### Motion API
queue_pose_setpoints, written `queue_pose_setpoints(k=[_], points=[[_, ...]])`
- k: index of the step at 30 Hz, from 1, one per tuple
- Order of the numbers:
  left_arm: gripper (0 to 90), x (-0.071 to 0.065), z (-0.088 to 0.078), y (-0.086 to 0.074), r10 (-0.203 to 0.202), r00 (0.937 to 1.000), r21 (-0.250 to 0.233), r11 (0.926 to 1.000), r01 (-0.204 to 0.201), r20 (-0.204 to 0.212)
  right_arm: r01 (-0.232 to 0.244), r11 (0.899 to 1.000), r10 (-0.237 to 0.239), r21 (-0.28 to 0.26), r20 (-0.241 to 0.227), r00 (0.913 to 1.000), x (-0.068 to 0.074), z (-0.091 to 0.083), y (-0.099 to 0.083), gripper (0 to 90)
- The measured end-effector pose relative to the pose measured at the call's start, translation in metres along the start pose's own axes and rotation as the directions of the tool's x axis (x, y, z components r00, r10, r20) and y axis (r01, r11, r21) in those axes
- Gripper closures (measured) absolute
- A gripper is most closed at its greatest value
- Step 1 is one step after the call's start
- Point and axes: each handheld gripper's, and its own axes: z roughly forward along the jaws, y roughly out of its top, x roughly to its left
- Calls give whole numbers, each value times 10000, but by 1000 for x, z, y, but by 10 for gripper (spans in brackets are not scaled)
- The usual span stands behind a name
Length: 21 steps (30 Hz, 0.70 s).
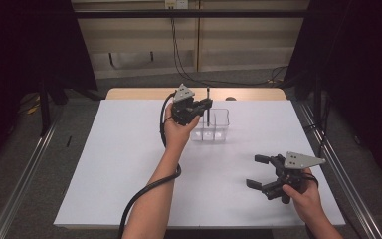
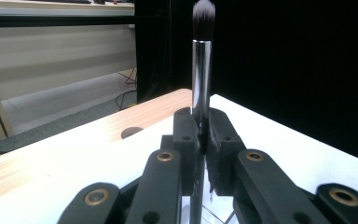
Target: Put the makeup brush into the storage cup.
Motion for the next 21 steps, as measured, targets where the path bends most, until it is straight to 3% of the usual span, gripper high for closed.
queue_pose_setpoints(k=[21], points=[[834,1,-1,-3,-59,10000,128,9999,59,43,55,10000,-55,-10,-19,10000,0,1,0,46]])
